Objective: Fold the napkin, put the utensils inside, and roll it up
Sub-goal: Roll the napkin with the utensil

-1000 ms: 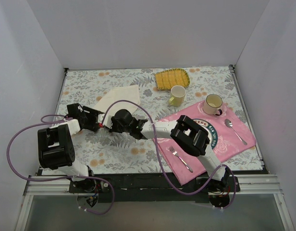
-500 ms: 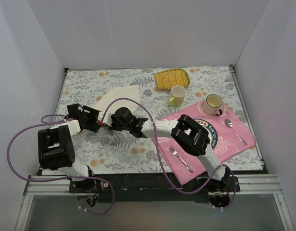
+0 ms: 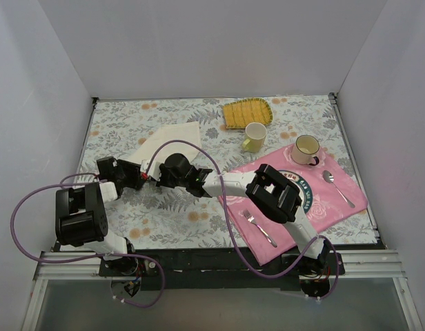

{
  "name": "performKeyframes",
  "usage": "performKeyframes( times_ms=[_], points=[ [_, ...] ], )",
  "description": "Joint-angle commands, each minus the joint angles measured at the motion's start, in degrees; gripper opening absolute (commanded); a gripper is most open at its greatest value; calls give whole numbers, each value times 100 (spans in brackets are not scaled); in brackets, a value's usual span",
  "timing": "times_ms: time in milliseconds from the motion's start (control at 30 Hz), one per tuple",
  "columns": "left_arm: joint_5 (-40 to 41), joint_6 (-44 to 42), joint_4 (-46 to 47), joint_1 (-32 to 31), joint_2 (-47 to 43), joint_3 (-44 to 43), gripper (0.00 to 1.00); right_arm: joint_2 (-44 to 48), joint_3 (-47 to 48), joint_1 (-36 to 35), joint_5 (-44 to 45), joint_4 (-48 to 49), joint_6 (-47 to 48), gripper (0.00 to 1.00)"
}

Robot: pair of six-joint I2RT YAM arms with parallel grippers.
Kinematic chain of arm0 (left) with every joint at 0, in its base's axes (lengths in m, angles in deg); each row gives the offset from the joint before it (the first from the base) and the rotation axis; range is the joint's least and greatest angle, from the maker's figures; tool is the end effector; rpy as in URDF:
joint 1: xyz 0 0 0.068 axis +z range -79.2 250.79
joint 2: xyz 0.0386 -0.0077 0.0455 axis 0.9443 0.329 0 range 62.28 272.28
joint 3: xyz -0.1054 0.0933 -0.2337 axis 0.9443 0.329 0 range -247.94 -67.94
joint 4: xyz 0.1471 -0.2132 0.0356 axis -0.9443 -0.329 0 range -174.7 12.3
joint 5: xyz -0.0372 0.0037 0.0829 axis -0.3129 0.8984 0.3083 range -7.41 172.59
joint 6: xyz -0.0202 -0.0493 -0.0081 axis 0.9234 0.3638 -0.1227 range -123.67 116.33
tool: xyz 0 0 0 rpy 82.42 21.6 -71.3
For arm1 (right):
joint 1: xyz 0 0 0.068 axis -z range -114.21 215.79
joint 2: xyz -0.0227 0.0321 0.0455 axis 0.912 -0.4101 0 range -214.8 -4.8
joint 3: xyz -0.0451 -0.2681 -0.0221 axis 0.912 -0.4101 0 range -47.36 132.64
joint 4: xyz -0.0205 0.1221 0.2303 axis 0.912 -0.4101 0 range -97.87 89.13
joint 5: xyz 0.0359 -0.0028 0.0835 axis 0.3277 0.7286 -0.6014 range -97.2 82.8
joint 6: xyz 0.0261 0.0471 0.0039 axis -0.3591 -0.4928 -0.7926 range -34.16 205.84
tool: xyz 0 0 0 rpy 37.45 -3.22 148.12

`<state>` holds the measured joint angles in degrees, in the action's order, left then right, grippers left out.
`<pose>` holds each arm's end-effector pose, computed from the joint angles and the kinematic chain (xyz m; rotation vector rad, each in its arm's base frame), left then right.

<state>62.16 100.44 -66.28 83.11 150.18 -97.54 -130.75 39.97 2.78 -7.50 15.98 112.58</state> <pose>0.2602 0.0440 0.1221 -2.1569 1.5587 -1.0862 0.2294 0.4506 0.1804 -1.3957 1.3968 0.4211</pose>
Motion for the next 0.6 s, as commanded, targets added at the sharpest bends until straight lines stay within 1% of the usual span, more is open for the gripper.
performKeyframes(
  times_ms=[0, 33, 100, 133, 167, 233, 333, 367, 433, 500, 533, 567],
  points=[
    [698, -75, -440, -10, 237, 508, 38, 405, 127, 34, -146, 337, -117, 1],
    [724, -102, -404, -19, 219, 500, 31, 422, 92, 34, -146, 329, -108, 1],
    [812, -181, -325, -19, 166, 482, 24, 448, 21, 16, -164, 337, -99, 1],
    [829, -198, -316, -19, 158, 430, 15, 483, -83, 16, -190, 346, -90, 1],
    [847, -233, -359, -10, 157, 386, 13, 501, -128, 16, -286, 346, -55, 2],
    [830, -330, -430, -19, 184, 254, 7, 562, -268, -10, -331, 320, 15, 6],
    [856, -532, -789, -19, 289, -70, 1, 711, -427, -54, -287, 302, 112, 24],
    [856, -559, -991, -19, 307, -115, 0, 764, -523, -54, -296, 259, 112, 36],
    [830, -620, -1106, -19, 289, -194, 0, 896, -568, -54, -348, 127, 86, 44],
    [838, -638, -1501, -28, 185, -317, 0, 967, -542, -63, -375, -118, 51, 64],
    [856, -629, -1615, -28, 149, -344, 0, 985, -533, -72, -270, -154, 16, 82],
    [882, -595, -1852, -54, 114, -422, 0, 1002, -524, -72, -261, -181, -11, 96]
  ],
)
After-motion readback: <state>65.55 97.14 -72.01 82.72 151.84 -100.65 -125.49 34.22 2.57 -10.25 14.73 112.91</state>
